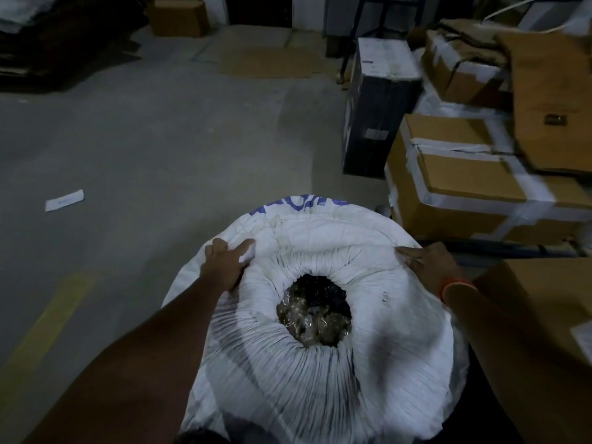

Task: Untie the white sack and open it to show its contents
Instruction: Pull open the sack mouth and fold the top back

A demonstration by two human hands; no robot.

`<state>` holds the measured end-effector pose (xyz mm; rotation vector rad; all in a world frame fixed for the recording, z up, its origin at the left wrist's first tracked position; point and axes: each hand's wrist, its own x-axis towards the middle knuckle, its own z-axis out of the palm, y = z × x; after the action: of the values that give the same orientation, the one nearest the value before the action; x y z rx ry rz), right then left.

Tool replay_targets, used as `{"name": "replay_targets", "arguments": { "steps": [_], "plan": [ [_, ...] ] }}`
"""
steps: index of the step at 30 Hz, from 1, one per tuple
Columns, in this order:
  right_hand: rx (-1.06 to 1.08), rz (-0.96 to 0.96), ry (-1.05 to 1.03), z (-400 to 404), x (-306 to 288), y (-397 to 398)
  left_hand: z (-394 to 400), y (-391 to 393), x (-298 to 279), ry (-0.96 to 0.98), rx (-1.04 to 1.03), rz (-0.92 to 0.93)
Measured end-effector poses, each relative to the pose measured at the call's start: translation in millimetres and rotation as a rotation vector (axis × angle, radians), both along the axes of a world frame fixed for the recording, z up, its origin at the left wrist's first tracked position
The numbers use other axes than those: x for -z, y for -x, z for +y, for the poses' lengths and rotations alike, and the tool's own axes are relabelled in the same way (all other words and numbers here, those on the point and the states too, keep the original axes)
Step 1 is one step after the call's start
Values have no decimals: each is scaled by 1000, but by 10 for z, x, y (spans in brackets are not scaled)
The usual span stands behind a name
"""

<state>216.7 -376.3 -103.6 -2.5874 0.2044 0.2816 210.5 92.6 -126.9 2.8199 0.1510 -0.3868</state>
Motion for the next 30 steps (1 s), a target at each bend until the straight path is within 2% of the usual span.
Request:
{"name": "replay_targets", "arguments": {
  "steps": [4, 7, 9, 11, 14, 17, 21, 23, 25, 26, 30],
  "plan": [
    [-96, -48, 2, -33, -102, 254, 292, 209, 75, 284, -83, 18],
    [-33, -172, -234, 104, -472, 695, 461, 532, -26, 457, -103, -33],
    [56, -157, -419, 152, -658, 995, 437, 836, -239, 588, -154, -133],
    [83, -139, -538, 179, -753, 1274, 454, 1105, -296, 650, -199, -204],
    [91, -124, -634, 183, -754, 1644, 441, 1519, -316, 616, -227, -210],
    [145, -116, -737, 179, -693, 1924, 410, 1864, -353, 752, -275, -233],
    [187, -105, -799, 195, -598, 2096, 379, 2118, -509, 991, -357, -67],
    [164, -100, -770, 235, -588, 2140, 380, 2176, -499, 1024, -375, -36],
    [121, -114, -720, 270, -574, 2152, 333, 2227, -529, 1032, -356, -11],
    [81, -127, -656, 281, -559, 2149, 309, 2231, -533, 970, -321, -33],
    [-55, -148, -195, 294, -529, 2087, 198, 2183, -516, 493, -290, -267]
  ]
}}
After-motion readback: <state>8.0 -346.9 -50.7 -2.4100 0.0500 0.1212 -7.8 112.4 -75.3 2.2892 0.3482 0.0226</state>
